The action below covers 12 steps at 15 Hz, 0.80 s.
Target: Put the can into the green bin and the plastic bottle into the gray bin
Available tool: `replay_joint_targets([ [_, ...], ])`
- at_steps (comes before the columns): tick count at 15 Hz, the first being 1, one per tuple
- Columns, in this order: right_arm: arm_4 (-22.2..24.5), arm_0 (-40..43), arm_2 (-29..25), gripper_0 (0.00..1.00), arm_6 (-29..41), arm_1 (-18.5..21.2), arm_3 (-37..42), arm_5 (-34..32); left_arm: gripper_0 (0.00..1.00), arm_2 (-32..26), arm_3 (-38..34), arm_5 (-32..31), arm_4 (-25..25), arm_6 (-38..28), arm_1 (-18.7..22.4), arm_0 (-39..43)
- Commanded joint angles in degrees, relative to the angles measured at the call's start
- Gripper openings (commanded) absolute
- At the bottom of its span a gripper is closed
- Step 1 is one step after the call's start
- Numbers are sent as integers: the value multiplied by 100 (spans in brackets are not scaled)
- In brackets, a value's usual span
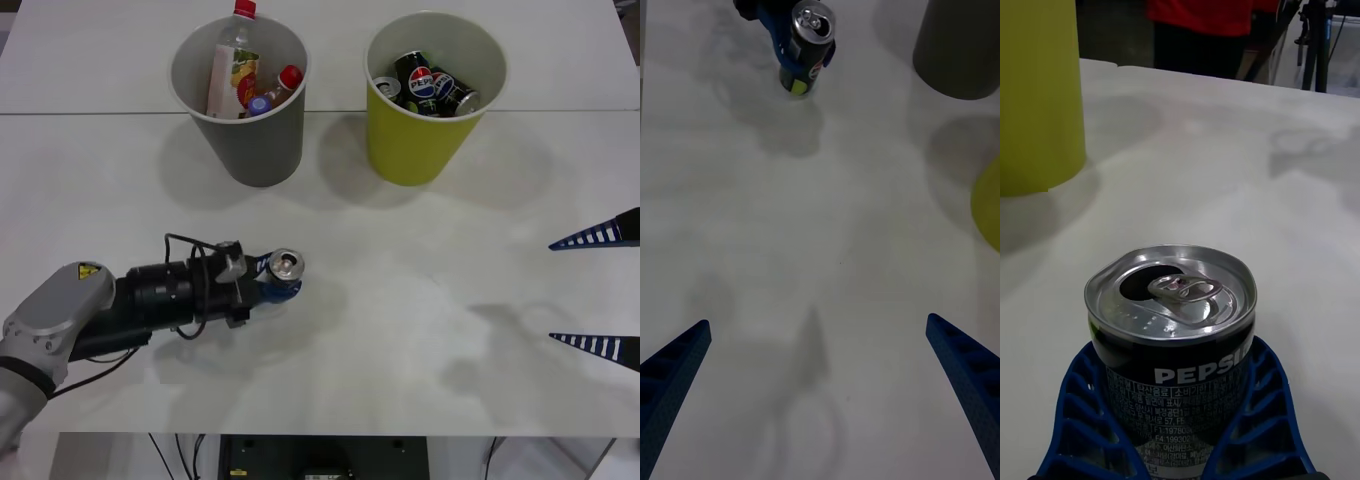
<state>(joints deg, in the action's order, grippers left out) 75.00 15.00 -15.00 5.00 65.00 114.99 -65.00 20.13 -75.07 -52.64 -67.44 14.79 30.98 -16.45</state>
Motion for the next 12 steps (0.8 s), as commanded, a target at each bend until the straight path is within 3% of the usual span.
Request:
replay_joint_targets([
  [1, 0, 0, 0, 100, 0, 0, 1, 0, 2, -9, -729, 149, -744, -1145, 286, 1],
  [7, 0, 0, 0, 100, 0, 0, 1, 0, 2, -132, -2170, 123, -2458, -3527, 585, -78],
  [12, 0, 0, 0, 100, 0, 0, 1, 0, 3, -123, -2776, -949, -3548, -5487, 664, -983],
])
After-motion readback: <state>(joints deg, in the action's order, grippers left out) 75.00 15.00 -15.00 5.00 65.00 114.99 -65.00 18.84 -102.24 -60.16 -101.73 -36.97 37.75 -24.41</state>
